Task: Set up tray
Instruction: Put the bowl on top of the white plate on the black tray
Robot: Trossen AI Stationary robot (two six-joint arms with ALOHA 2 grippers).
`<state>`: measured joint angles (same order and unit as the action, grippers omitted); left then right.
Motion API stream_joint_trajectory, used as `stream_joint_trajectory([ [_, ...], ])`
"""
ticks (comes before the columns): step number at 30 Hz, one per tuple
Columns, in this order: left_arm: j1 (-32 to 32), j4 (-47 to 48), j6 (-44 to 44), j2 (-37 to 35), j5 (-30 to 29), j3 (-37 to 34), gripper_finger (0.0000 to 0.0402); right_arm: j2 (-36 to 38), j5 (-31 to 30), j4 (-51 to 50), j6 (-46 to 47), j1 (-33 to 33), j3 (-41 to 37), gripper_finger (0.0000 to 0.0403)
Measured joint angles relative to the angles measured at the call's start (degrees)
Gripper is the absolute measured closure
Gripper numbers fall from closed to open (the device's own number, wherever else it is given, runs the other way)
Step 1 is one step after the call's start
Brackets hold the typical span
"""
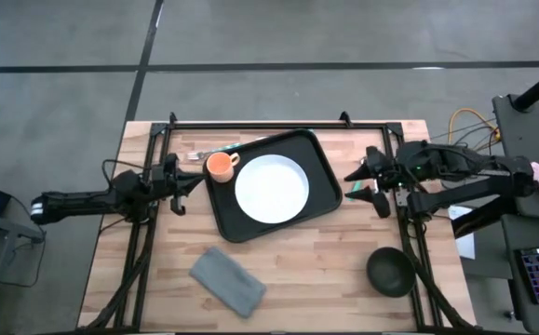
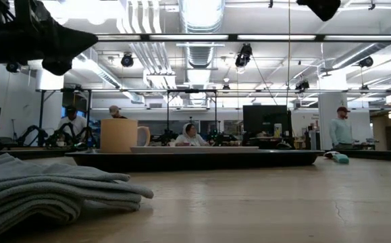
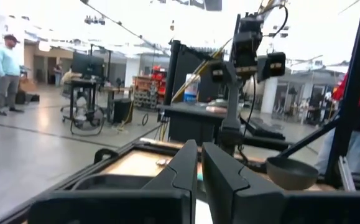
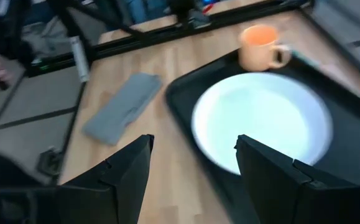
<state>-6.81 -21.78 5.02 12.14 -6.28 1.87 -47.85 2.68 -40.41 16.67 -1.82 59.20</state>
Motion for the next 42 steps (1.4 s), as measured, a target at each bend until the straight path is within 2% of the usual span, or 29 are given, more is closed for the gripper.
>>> stream_joint_trajectory([
  [4, 0.0, 0.3, -0.1, -0.3, 0.0, -0.6, 0.0396, -4.6, 5.1, -1.2, 1.8, -1.4, 2.9, 0.0179],
  [8, 0.0, 0.4, -0.1, -0.2, 0.0, -1.3, 0.0396, -10.2, 9.1, -7.0, 4.0, -4.2, 6.9, 0.0179],
  [14, 0.0, 1.4, 0.0, -0.4, 0.2, -1.1, 0.0396, -18.0, 12.2, -13.7, 9.0, -9.5, 12.2, 0.0179],
  [19, 0.0, 2.1, 0.0, -0.5, 0.2, -1.2, 0.0396, -22.3, 12.4, -18.5, 19.7, -13.3, 15.5, 0.0179],
  [25, 0.0, 3.1, 0.0, -1.0, 0.2, -1.2, 0.0396, -23.4, 12.4, -24.7, 30.4, -19.7, 16.5, 0.018],
  [36, 0.0, 3.4, 0.1, -0.9, 0.2, -1.1, 0.0396, -25.7, 11.8, -25.4, 49.0, -35.6, 15.1, 0.0183],
  [42, 0.0, 3.4, 0.1, -0.9, 0.2, -1.1, 0.0396, -31.1, 6.9, -25.0, 54.1, -42.6, 15.0, 0.0183],
])
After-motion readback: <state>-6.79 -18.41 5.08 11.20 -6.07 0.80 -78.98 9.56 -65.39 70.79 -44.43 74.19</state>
